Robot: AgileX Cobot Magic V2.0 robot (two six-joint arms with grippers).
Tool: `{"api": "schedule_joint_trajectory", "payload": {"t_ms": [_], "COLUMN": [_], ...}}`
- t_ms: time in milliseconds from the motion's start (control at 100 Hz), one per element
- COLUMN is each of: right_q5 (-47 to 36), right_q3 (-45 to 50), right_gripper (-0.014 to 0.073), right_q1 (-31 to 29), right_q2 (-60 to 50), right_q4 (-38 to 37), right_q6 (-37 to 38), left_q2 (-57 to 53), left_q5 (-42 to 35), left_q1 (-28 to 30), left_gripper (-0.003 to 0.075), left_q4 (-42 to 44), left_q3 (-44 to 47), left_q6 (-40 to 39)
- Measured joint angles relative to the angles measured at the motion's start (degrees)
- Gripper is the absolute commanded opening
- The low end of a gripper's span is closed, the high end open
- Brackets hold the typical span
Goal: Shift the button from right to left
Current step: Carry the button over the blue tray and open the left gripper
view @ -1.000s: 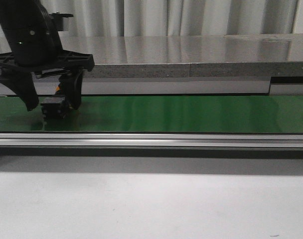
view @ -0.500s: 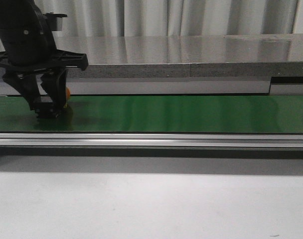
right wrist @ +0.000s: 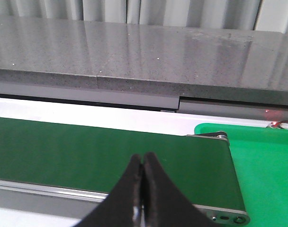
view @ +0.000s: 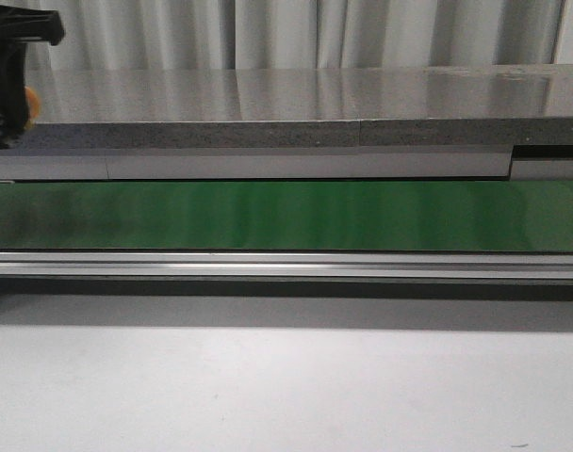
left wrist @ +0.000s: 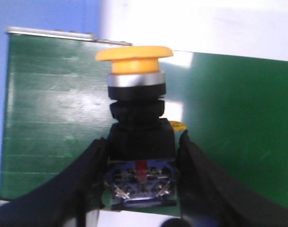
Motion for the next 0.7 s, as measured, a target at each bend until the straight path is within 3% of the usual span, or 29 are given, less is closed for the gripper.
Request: {"api": "schedule_joint_trajectory", "payload": {"t_ms": [440, 700], "right_q5": [0.0, 0.0], "right_q3": [0.0, 0.0], "right_gripper": [-0.0067, -0.0067], "right_q1": [0.0, 0.0], "right_q2": [0.0, 0.0], "right_q4": [0.0, 0.0], "right_q6": [0.0, 0.0], "left_q2": [-0.2, 0.8], "left_q5": [2.5, 3.1], "left_q1": [18.0, 25.7], "left_gripper": [0.0148, 0.0148], "left_q4": [-0.1, -0.1], "left_q3": [0.0, 0.0], "left_q6": [7.7, 16.2]}}
